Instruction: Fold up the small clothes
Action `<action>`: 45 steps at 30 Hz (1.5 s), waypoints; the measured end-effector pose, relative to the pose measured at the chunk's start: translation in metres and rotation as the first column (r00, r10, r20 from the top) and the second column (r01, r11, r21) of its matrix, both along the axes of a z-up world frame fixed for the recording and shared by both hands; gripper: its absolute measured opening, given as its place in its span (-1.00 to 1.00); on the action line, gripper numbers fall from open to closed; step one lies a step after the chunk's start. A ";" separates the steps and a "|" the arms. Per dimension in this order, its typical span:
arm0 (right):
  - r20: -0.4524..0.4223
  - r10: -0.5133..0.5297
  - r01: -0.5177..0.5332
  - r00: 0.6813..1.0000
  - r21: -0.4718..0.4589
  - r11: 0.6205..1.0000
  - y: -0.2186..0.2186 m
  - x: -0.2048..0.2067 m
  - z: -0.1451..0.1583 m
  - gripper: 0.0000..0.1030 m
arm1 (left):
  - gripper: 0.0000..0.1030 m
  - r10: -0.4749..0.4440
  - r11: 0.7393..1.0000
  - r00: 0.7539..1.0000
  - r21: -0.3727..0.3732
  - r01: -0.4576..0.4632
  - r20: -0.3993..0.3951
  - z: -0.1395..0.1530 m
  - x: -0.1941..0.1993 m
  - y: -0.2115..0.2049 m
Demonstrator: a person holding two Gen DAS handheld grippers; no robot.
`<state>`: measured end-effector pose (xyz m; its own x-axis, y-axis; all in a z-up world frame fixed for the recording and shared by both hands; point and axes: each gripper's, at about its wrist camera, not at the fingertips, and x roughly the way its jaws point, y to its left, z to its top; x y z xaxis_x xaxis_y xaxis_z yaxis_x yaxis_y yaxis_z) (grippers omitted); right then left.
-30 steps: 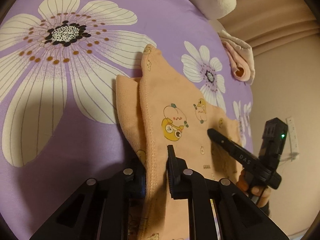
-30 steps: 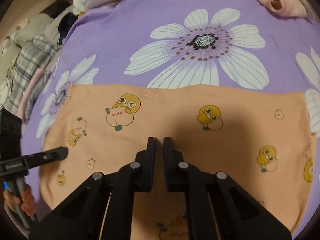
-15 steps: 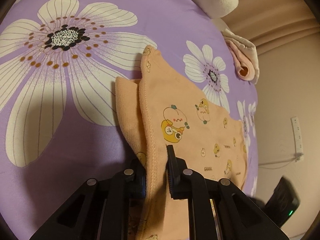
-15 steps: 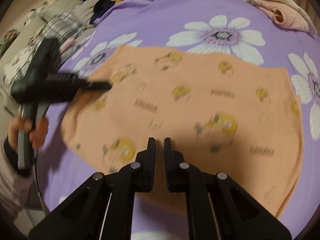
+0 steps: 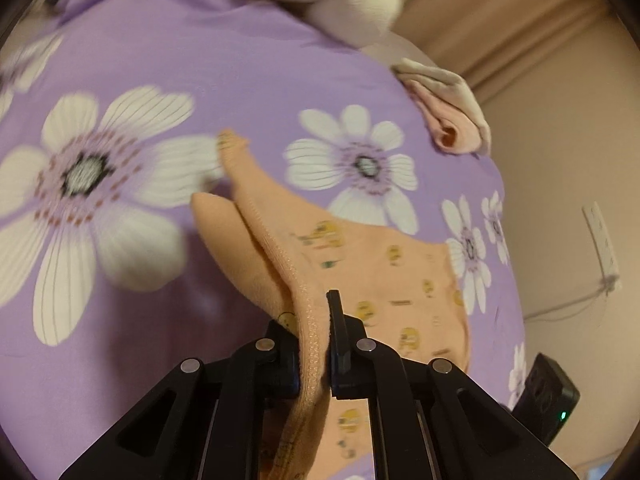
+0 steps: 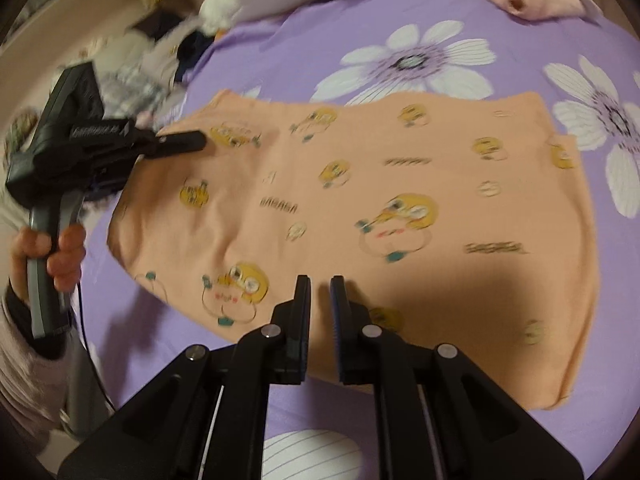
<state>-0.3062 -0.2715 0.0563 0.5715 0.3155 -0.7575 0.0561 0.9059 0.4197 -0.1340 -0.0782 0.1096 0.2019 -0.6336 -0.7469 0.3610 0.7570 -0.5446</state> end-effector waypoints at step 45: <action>-0.066 -0.220 0.230 0.973 0.316 0.921 -0.107 0.021 -0.023 -0.07 | -0.71 -0.151 0.985 0.987 0.072 0.154 -0.050 -0.024 -0.064 -0.047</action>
<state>-0.2848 -0.3784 0.0333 0.6356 0.4088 -0.6549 0.2588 0.6863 0.6797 -0.1977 -0.1248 0.0851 0.0728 -0.5963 -0.7994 0.4522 0.7342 -0.5065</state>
